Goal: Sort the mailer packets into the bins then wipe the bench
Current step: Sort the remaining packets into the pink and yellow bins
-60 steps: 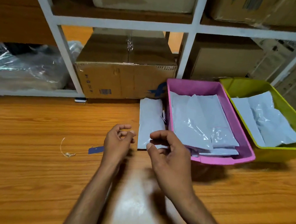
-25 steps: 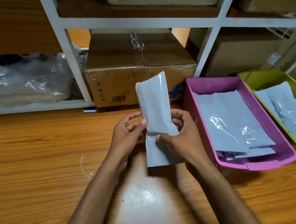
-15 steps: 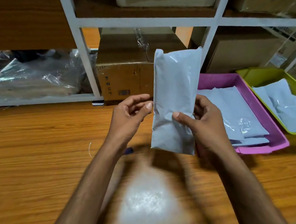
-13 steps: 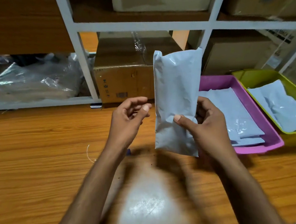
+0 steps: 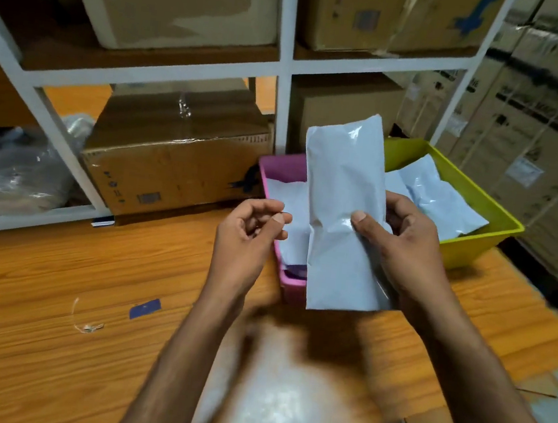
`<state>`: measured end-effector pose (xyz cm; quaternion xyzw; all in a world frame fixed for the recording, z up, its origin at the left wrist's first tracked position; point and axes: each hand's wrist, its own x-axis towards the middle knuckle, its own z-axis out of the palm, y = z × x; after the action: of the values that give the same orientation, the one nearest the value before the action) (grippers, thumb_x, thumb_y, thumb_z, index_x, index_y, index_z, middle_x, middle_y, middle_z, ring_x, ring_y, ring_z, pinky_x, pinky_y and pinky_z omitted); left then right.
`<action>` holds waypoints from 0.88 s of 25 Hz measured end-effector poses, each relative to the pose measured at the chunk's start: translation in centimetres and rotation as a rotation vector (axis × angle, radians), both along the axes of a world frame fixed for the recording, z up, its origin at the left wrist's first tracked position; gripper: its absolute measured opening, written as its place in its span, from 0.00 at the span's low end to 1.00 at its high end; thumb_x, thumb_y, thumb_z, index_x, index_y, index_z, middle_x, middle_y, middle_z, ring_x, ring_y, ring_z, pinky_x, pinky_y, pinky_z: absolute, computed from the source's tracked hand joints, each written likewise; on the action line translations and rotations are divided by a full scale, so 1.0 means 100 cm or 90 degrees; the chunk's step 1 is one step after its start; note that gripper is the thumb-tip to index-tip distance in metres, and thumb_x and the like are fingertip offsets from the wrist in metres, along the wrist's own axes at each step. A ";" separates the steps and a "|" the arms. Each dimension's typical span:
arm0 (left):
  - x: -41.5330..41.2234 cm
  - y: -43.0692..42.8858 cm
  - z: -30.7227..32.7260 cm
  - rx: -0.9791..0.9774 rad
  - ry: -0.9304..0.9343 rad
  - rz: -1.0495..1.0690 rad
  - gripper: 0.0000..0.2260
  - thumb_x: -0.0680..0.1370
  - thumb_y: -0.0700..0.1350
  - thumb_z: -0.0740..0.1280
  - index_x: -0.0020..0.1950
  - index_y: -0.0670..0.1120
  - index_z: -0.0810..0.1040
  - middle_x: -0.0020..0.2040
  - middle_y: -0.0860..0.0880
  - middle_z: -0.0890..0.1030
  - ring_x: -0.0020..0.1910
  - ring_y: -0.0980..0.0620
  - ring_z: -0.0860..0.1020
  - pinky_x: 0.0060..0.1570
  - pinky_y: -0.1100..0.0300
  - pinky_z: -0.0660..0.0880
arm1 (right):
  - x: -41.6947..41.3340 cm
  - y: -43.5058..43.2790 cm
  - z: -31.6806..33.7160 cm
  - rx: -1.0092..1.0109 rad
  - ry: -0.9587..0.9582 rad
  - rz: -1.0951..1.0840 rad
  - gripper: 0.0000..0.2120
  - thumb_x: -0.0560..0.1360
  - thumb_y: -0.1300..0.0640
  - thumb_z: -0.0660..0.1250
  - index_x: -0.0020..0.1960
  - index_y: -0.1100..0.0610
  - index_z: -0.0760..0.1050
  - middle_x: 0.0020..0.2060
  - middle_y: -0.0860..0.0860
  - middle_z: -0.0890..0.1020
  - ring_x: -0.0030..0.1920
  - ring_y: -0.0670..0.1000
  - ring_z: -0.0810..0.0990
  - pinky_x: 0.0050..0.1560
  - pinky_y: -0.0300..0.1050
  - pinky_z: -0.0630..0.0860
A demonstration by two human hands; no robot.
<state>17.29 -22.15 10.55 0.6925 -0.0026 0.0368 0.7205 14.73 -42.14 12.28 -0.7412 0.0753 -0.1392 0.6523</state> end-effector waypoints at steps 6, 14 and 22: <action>0.012 -0.106 -0.004 0.016 0.017 0.001 0.06 0.80 0.40 0.71 0.56 0.45 0.82 0.50 0.47 0.87 0.40 0.56 0.84 0.36 0.70 0.74 | 0.038 -0.121 0.008 0.018 0.032 -0.055 0.18 0.79 0.59 0.71 0.67 0.51 0.73 0.52 0.47 0.86 0.48 0.48 0.87 0.49 0.49 0.83; 0.049 -0.186 -0.019 0.087 0.023 0.040 0.05 0.80 0.41 0.70 0.54 0.48 0.83 0.49 0.49 0.87 0.41 0.54 0.85 0.37 0.69 0.75 | 0.124 -0.201 -0.003 -0.031 0.136 -0.023 0.17 0.78 0.57 0.69 0.65 0.50 0.69 0.51 0.50 0.85 0.45 0.51 0.86 0.47 0.51 0.82; 0.065 -0.153 -0.040 0.039 0.068 0.261 0.05 0.80 0.42 0.71 0.54 0.51 0.81 0.49 0.48 0.86 0.41 0.52 0.85 0.32 0.67 0.75 | 0.138 -0.160 -0.013 -0.031 0.163 0.100 0.22 0.75 0.53 0.72 0.66 0.48 0.70 0.49 0.49 0.85 0.49 0.53 0.86 0.56 0.56 0.81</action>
<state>23.81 -37.42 6.56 0.7012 0.1752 0.1460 0.6755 28.50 -58.18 10.99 -0.7724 0.0964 0.0065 0.6278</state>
